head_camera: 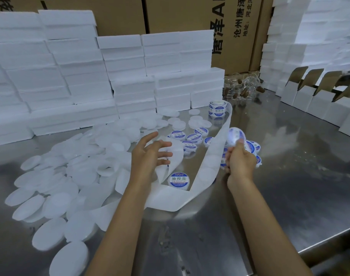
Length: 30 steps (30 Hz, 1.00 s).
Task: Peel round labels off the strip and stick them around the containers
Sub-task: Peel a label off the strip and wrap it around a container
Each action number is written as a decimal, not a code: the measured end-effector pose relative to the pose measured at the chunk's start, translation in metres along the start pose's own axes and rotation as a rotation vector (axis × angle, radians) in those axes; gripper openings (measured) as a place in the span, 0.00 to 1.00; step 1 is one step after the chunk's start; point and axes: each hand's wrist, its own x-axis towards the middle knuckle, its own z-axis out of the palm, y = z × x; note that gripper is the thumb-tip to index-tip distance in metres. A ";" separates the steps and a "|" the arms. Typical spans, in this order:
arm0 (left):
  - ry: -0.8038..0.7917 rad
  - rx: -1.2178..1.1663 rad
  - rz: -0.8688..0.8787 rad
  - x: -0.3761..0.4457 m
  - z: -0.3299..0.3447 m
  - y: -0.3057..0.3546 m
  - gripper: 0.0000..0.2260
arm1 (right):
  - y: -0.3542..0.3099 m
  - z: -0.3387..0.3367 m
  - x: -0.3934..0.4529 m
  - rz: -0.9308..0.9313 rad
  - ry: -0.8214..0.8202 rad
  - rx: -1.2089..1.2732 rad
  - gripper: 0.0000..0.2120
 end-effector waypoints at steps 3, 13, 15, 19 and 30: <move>0.017 0.041 -0.008 0.000 -0.004 -0.001 0.12 | -0.002 -0.008 0.009 0.079 0.004 0.056 0.23; 0.098 0.087 -0.056 0.013 -0.018 -0.011 0.13 | -0.002 0.000 0.000 -0.092 -0.088 -0.169 0.23; 0.135 0.063 -0.078 0.018 -0.026 -0.015 0.13 | -0.003 0.015 -0.010 -0.326 -0.181 -0.324 0.19; 0.128 0.020 -0.165 0.028 -0.034 -0.024 0.12 | -0.012 0.066 -0.022 -0.731 -0.424 -0.592 0.10; 0.172 -0.016 -0.216 0.044 -0.039 -0.033 0.10 | 0.011 0.204 -0.024 -0.796 -1.033 -1.357 0.12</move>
